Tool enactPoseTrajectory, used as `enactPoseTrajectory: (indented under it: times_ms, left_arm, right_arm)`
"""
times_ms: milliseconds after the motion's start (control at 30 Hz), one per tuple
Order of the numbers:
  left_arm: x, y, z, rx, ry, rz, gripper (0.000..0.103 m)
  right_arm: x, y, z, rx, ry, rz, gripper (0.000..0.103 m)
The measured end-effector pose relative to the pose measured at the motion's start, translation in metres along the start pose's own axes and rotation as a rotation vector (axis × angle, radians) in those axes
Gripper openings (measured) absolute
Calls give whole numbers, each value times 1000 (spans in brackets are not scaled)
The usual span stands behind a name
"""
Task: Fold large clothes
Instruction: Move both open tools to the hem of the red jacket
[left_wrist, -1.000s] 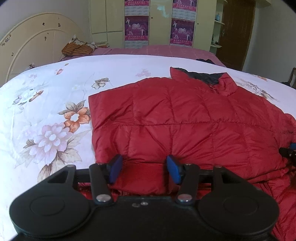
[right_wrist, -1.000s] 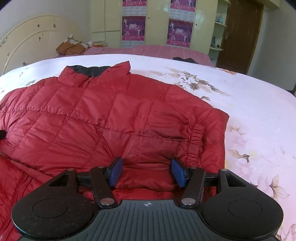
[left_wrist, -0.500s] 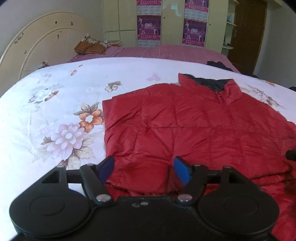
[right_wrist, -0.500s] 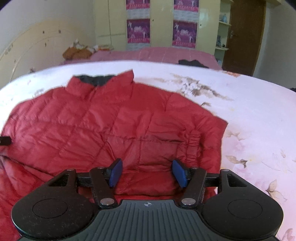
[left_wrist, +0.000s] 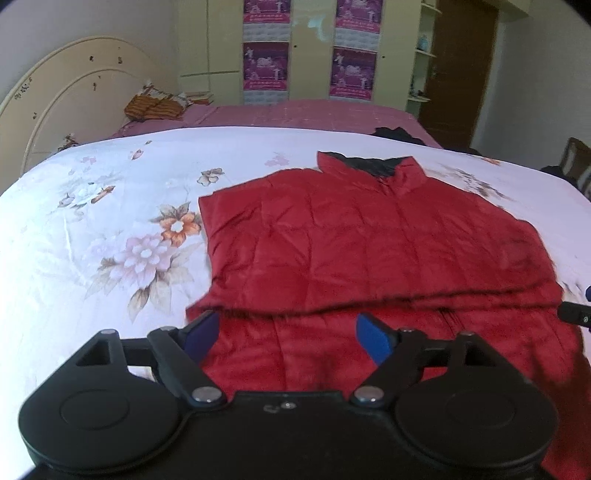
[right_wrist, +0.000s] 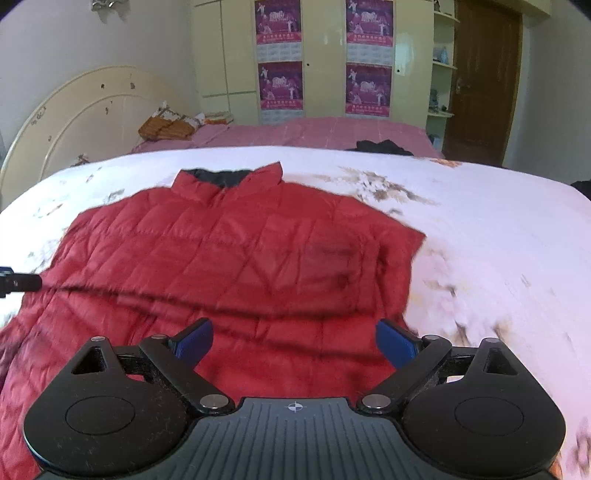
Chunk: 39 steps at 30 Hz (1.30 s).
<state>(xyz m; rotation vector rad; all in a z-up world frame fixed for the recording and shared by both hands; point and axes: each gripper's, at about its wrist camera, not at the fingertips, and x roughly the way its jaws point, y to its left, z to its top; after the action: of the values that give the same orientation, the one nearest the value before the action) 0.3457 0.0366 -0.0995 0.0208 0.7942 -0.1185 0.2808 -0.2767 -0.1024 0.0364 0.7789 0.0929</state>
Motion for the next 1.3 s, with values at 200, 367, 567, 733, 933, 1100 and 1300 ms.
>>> enactPoseTrajectory:
  times_ms: [200,367,567,733,933,1100,1300]
  left_arm:
    - [-32,19,-37,9,8,-49,81]
    - [-54,38,-70,-2,32,-45,81]
    - [-76,63,-102,-41,67,-45,79]
    - [-89,70,-124,-41,78,-49,79]
    - [-94,78,-145,-74,113,-66,71]
    - [-96,76,-158,-80,124,-92,71]
    - [-102,73,-170,-75,131,-101,73]
  right_arm:
    - [-35,9,-37,-13,34,-20,94]
    - [-58,13,-68,-15,73,-44,94]
    - [-81,10,-102,-5,108,-69,94]
    - [-95,8,-123,4,130,-88,94]
    - [-107,-2,-139,24,144,-121,94]
    - [-117,-9,-155,52,158,-134,94]
    - [-125,-18,-167,114,180,-110,94]
